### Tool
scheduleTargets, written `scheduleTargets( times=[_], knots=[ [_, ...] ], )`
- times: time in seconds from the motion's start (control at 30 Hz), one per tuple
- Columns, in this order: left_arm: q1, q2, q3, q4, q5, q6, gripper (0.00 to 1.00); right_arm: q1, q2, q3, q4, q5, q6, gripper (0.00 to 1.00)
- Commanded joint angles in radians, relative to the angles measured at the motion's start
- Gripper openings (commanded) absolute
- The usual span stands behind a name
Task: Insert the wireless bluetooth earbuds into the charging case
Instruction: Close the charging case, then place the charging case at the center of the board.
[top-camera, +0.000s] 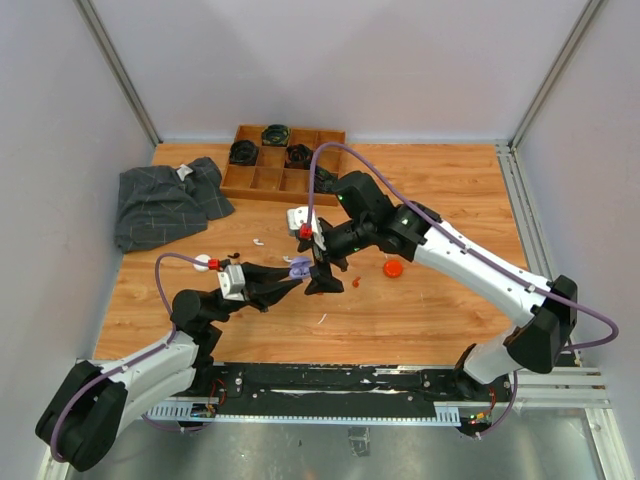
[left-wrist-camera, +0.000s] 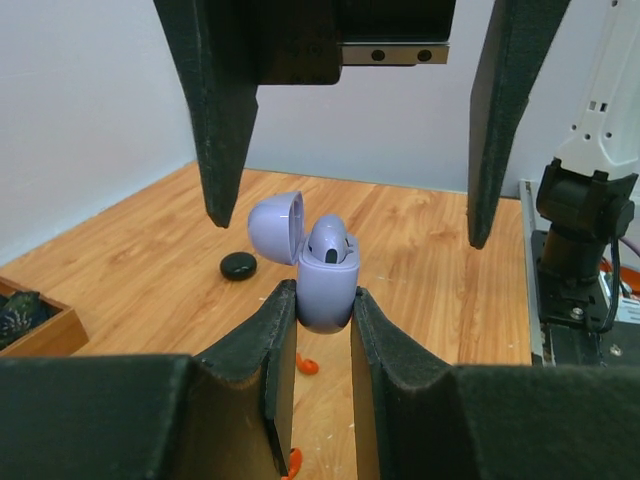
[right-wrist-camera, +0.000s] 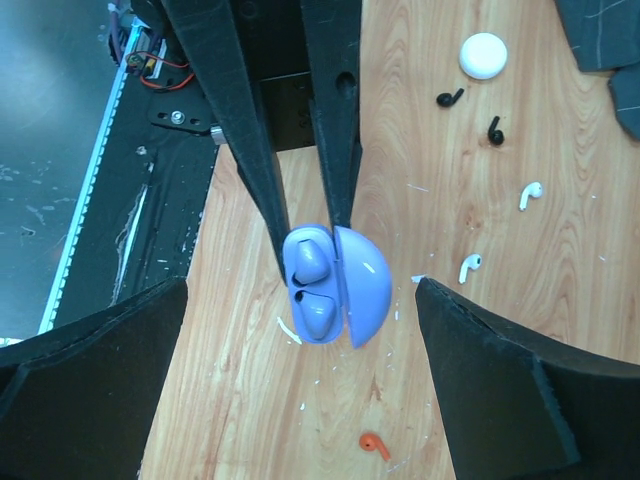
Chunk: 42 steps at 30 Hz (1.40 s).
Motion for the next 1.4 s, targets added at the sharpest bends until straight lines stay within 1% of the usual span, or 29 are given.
scheduleTargets(
  times=[0.0, 0.1, 0.2, 0.37, 0.47, 0.6, 0.7, 0.8, 0.9, 1.13, 1.27, 1.37],
  knots=[
    [0.006, -0.01, 0.028, 0.028, -0.063, -0.027, 0.0, -0.011, 0.015, 0.05, -0.064, -0.054, -0.022, 0.99],
    [0.007, -0.015, 0.038, -0.025, -0.12, -0.028, 0.0, -0.012, 0.015, 0.054, -0.087, -0.063, -0.028, 1.0],
    [0.007, -0.018, 0.045, -0.068, -0.17, -0.029, 0.0, -0.012, 0.009, 0.05, -0.1, -0.072, -0.031, 0.99],
    [0.007, -0.011, 0.067, -0.168, -0.229, -0.025, 0.0, -0.012, -0.009, 0.045, -0.106, -0.078, -0.034, 0.97],
    [0.007, -0.01, 0.067, -0.183, -0.245, -0.031, 0.0, -0.012, -0.021, 0.034, -0.106, -0.047, -0.045, 0.97],
    [0.007, -0.013, 0.067, -0.194, -0.218, -0.021, 0.0, -0.023, -0.041, 0.01, -0.099, 0.07, -0.058, 0.93],
    [0.007, -0.016, 0.074, -0.21, -0.171, -0.005, 0.0, -0.046, -0.065, -0.026, -0.04, 0.155, -0.041, 0.92],
    [0.007, -0.016, 0.083, -0.213, -0.107, 0.003, 0.0, -0.059, -0.077, -0.062, 0.006, 0.169, -0.041, 0.91],
    [0.007, -0.014, 0.095, -0.217, -0.06, 0.004, 0.0, -0.063, -0.062, -0.077, 0.03, 0.139, -0.034, 0.86],
    [0.007, -0.006, 0.119, -0.215, -0.026, -0.013, 0.0, -0.063, -0.009, -0.078, 0.045, 0.061, -0.021, 0.71],
    [0.007, -0.005, 0.123, -0.198, -0.019, -0.03, 0.0, -0.064, 0.008, -0.081, 0.052, 0.024, -0.015, 0.67],
    [0.007, -0.001, 0.129, -0.191, -0.009, -0.039, 0.0, -0.064, 0.02, -0.079, 0.053, 0.007, -0.011, 0.58]
  ],
)
